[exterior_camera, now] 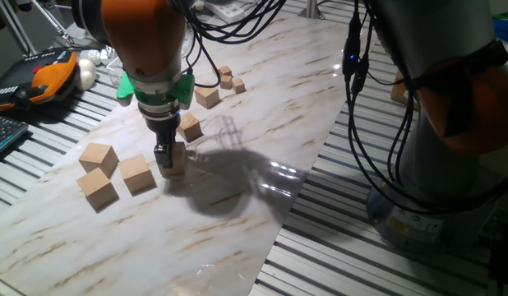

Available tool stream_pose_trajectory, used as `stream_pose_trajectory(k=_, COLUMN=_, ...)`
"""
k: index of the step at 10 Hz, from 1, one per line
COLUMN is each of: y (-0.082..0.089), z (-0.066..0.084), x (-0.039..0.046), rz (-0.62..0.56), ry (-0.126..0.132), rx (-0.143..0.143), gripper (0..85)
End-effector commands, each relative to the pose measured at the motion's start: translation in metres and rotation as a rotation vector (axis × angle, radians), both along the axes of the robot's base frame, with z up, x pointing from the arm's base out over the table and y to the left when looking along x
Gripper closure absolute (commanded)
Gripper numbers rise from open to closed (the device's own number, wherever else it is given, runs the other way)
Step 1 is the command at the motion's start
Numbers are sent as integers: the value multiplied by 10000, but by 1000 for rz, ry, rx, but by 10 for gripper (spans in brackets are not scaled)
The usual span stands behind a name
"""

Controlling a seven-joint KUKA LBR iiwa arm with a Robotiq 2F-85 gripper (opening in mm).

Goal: Stack the blocks into a cross shape

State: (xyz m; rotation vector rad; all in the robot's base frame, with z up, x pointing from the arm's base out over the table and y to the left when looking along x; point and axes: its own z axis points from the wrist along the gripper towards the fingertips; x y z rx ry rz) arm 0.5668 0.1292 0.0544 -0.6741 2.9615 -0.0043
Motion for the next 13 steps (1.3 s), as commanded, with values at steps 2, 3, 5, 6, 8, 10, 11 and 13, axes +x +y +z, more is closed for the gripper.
stream_pose_trajectory(k=2, y=5, z=-2, x=-2, rz=0, ry=5, rx=-5, gripper=850)
stream_pose_trajectory(k=3, y=7, z=-3, x=-4, rz=0, ry=7, rx=-6, gripper=850)
stream_pose_trajectory(k=5, y=18, z=-9, x=-12, rz=0, ry=-9, rx=-14, gripper=680)
stream_pose_trajectory(k=6, y=17, z=-8, x=-13, rz=0, ry=-9, rx=-12, gripper=680)
stream_pose_trajectory(k=8, y=18, z=-8, x=-14, rz=0, ry=-12, rx=-9, gripper=510)
stream_pose_trajectory(k=10, y=20, z=-11, x=-13, rz=0, ry=-15, rx=-3, gripper=340)
stream_pose_trajectory(k=11, y=22, z=-12, x=-14, rz=0, ry=-15, rx=1, gripper=170)
stream_pose_trajectory(k=13, y=22, z=-13, x=-13, rz=0, ry=-15, rx=11, gripper=170)
